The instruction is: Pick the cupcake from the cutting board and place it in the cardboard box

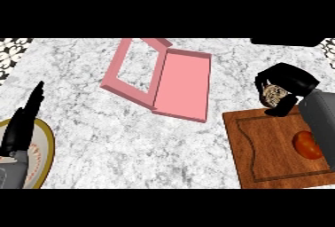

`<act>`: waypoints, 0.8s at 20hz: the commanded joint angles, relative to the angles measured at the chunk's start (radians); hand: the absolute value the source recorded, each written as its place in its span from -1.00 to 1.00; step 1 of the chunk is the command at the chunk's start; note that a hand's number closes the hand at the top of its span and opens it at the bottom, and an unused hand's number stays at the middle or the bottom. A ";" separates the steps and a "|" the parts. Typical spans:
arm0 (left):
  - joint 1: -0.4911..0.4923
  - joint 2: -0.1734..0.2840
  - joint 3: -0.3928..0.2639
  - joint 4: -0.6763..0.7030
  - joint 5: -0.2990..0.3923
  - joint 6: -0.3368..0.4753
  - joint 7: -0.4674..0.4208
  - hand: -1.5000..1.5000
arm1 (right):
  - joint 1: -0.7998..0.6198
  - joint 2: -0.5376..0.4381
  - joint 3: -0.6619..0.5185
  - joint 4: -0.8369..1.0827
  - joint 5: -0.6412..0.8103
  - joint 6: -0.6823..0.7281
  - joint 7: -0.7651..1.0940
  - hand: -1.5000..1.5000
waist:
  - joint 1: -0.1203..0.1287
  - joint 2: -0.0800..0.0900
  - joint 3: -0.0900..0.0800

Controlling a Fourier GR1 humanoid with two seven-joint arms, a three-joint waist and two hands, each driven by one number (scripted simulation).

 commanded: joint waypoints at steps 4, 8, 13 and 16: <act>-0.045 -0.014 -0.012 0.036 -0.016 0.005 -0.014 0.00 | -0.195 -0.044 -0.090 0.210 -0.009 -0.163 -0.147 1.00 | 0.016 0.012 0.002; -0.050 -0.008 0.001 0.039 -0.019 0.012 0.009 0.00 | -0.287 -0.057 -0.175 0.233 -0.091 -0.165 -0.228 1.00 | 0.000 0.002 0.001; -0.050 0.012 0.019 0.026 -0.005 -0.011 0.021 0.00 | -0.354 -0.053 -0.219 0.275 -0.148 -0.151 -0.389 1.00 | -0.009 -0.003 0.000; -0.014 -0.004 0.019 0.040 -0.019 0.010 -0.019 0.00 | -0.420 -0.044 -0.205 0.292 -0.150 -0.064 -0.404 1.00 | -0.021 -0.009 -0.001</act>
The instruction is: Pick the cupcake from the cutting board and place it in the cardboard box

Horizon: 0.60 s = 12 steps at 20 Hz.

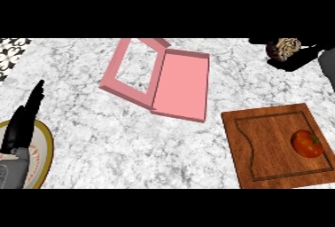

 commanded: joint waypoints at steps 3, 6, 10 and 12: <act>0.048 0.005 0.001 -0.022 -0.008 -0.008 -0.006 0.00 | -0.112 0.086 0.012 0.037 -0.026 0.135 -0.035 1.00 | -0.016 -0.012 -0.002; 0.000 -0.009 0.009 0.031 -0.016 0.014 -0.016 0.00 | -0.152 0.192 -0.002 0.062 -0.060 0.157 0.048 1.00 | -0.025 -0.011 -0.002; 0.012 -0.031 -0.009 -0.023 -0.028 0.023 0.035 0.00 | -0.225 0.217 -0.022 0.075 -0.091 0.231 0.147 1.00 | -0.029 -0.014 -0.002; 0.015 -0.018 0.013 0.036 -0.024 0.020 -0.030 0.00 | -0.267 0.279 -0.027 0.091 -0.095 0.211 0.215 1.00 | -0.026 -0.011 -0.003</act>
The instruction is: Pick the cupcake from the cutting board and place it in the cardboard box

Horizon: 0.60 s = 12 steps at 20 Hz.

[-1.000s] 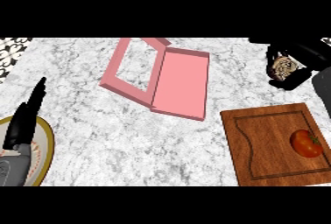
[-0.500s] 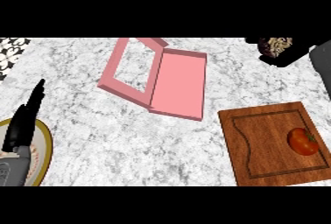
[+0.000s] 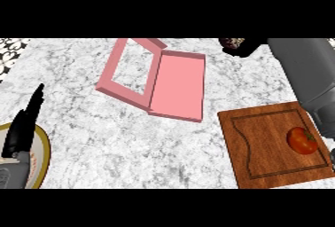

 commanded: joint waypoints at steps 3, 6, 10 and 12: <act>-0.034 0.009 0.011 0.015 -0.001 -0.013 0.025 0.00 | -0.063 0.127 -0.014 0.036 -0.026 0.045 0.139 1.00 | -0.007 -0.001 0.000; 0.023 0.003 0.001 -0.044 -0.012 -0.008 0.022 0.00 | -0.150 0.145 -0.046 0.071 -0.054 0.097 0.233 1.00 | 0.007 0.002 0.000; 0.015 -0.006 0.005 -0.054 0.001 -0.015 0.008 0.00 | -0.139 0.252 -0.034 0.107 -0.034 -0.014 0.278 1.00 | 0.025 0.009 0.000; 0.036 0.006 0.011 -0.074 0.016 -0.043 0.026 0.00 | -0.133 0.293 -0.031 0.098 -0.035 -0.027 0.303 1.00 | 0.014 0.003 0.000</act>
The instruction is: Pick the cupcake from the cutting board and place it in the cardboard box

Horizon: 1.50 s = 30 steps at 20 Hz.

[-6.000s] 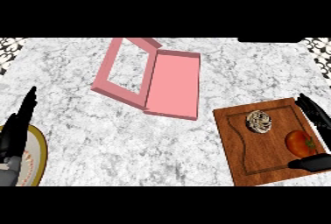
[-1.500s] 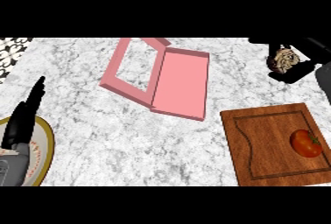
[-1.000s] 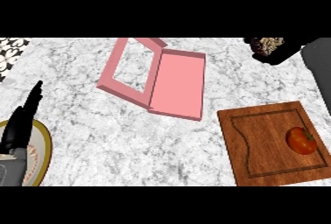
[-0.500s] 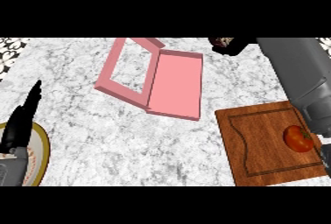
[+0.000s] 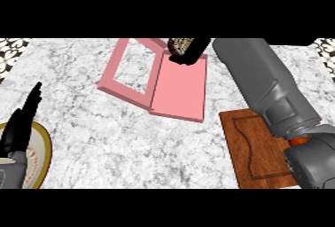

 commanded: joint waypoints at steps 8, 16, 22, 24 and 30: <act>-0.040 -0.016 -0.018 -0.038 -0.023 0.004 0.055 0.00 | -0.011 0.133 0.033 0.091 0.035 -0.206 0.157 1.00 | 0.027 0.011 0.000; -0.056 -0.046 -0.049 0.001 -0.052 0.018 0.018 0.00 | 0.013 0.135 0.018 0.178 -0.015 -0.146 0.187 -1.00 | 0.063 0.023 0.000; -0.087 0.004 -0.002 0.031 -0.004 -0.043 0.007 0.00 | 0.002 0.135 -0.062 0.133 -0.112 -0.174 0.104 -1.00 | 0.061 0.022 0.000; -0.102 -0.026 -0.019 0.030 -0.023 -0.013 0.017 0.00 | 0.022 0.135 -0.083 0.136 -0.142 -0.189 0.072 -1.00 | 0.058 0.021 0.000; -0.031 -0.038 -0.023 0.015 -0.045 0.014 0.005 0.00 | 0.026 0.057 -0.215 0.105 -0.262 -0.088 0.066 -1.00 | 0.031 0.017 0.001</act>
